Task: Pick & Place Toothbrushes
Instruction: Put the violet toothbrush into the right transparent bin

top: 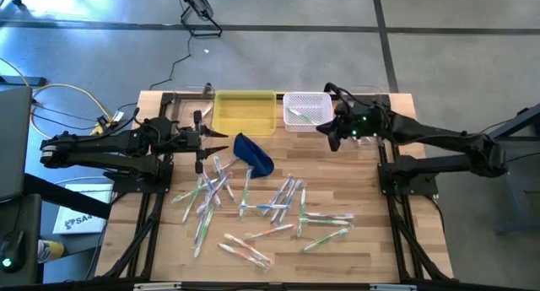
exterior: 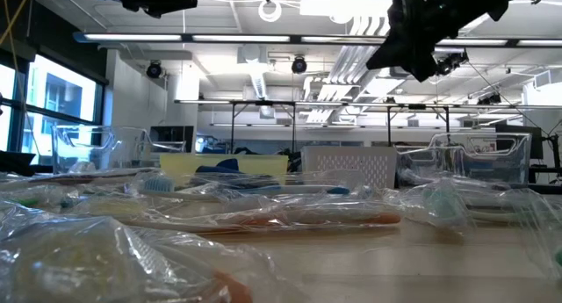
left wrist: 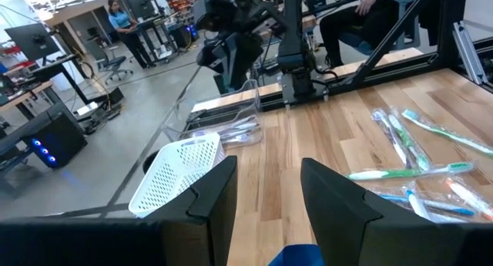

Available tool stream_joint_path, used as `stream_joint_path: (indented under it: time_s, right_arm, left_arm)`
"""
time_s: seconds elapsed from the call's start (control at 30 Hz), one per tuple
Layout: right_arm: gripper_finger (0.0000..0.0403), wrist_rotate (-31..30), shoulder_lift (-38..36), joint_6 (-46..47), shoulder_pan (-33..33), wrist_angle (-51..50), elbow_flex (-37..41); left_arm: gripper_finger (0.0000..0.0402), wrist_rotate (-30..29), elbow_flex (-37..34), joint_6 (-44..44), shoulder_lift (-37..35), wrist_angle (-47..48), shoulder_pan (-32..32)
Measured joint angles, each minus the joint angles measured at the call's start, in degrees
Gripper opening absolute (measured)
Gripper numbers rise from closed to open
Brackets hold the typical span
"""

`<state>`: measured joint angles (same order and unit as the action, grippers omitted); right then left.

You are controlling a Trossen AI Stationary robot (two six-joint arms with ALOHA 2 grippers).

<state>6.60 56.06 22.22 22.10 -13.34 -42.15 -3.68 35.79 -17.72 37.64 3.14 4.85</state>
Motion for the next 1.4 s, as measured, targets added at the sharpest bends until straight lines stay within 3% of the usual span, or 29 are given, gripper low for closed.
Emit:
stream_joint_path:
  time_s: [0.3, 0.53, 0.77, 1.4]
  right_arm:
    - [0.0002, -4.76, 0.02, -0.02, -3.00, 0.00, 0.00]
    - [0.0002, -4.87, 0.02, -0.02, -4.46, 0.00, 0.00]
    - [0.0002, -5.00, 0.02, -0.02, -5.65, 0.02, 0.00]
    - [0.0002, -5.13, 0.02, 0.12, -5.62, 1.85, 0.02]
  left_arm:
    - [0.0139, -0.09, 0.00, 1.12, 0.01, 0.00, 0.01]
    - [0.0139, -0.48, 0.00, 1.60, 0.01, -0.03, -0.01]
    - [0.0139, -5.55, 0.00, 1.68, 0.01, -0.05, 0.01]
    - [0.0139, -7.32, 0.00, 3.36, -0.01, -0.14, 0.01]
